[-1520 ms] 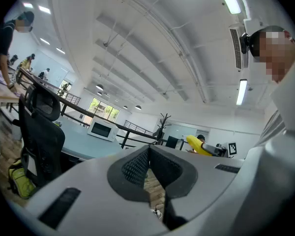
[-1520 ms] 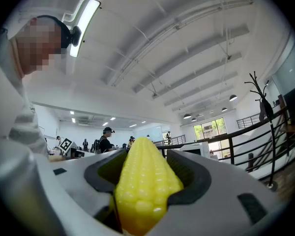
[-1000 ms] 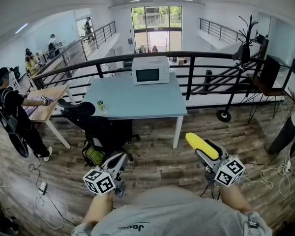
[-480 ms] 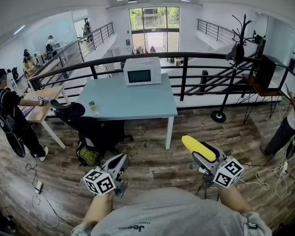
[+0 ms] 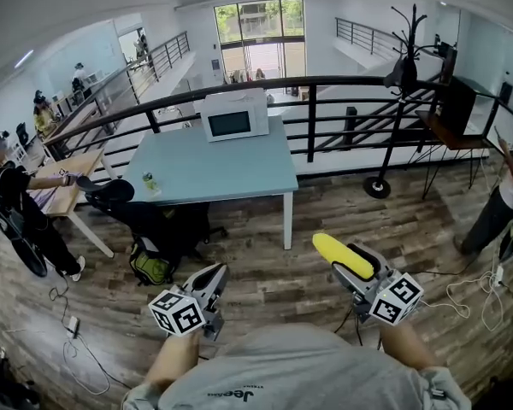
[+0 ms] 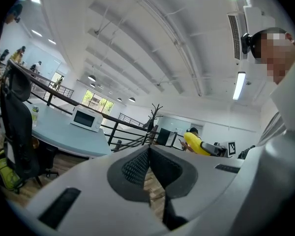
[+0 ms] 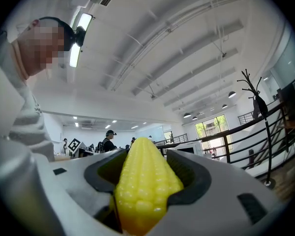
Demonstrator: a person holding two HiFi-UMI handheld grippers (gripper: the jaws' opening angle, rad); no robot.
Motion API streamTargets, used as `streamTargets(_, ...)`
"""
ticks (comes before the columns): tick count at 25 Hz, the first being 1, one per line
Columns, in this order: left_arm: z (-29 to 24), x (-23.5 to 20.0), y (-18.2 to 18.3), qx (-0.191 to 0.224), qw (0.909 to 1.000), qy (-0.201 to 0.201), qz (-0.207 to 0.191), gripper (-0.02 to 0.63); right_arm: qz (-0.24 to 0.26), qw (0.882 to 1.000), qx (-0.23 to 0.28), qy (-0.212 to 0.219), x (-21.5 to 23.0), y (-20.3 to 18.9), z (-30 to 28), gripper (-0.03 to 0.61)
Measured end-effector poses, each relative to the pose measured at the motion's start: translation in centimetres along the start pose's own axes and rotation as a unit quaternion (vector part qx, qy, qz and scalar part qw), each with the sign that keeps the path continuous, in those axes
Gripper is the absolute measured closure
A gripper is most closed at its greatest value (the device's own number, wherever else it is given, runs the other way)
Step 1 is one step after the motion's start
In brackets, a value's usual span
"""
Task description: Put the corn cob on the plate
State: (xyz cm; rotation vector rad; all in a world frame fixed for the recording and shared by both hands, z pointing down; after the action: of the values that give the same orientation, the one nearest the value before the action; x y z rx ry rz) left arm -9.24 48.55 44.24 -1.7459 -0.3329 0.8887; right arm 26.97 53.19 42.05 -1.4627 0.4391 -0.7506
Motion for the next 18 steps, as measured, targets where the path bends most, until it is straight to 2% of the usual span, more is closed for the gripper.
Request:
streamTargets(4,-1.1,-0.9,0.4,-0.003,1.0000,0.000,0.004,0.597,-0.009,1.000,-0.008,0.001,1.1,-0.6,-1.0,0.314)
streamTargets(9,-3.0,-4.5,0.9,-0.007,0.9998,-0.004,0.016,0.597,-0.009,1.000,-0.018,0.001,2.5,-1.1,-4.8,0.314)
streamTargets(14,-5.3,-11.6,3.1,0.000,0.9996,-0.020,0.018,0.597,0.004,1.000,-0.015,0.000,4.1,-1.2,-11.9,0.314)
streamTargets(18,-7.1,-18.1,6.8,0.002,0.9994,-0.031,-0.015,0.597,-0.001,1.000,-0.006,-0.010,5.6,-1.1,-19.4,0.314)
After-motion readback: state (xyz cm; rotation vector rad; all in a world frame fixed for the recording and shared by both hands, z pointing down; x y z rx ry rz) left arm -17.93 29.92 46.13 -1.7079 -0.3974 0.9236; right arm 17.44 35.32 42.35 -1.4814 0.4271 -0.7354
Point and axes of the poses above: the fingertips, and each gripper's own axes: z backward along the fingers, x to its right, y out of its top, the point moved 7 cm from there along z, backward along the fingers, and after that the axes turned 4 degrees about y, right-handed, at the moved point
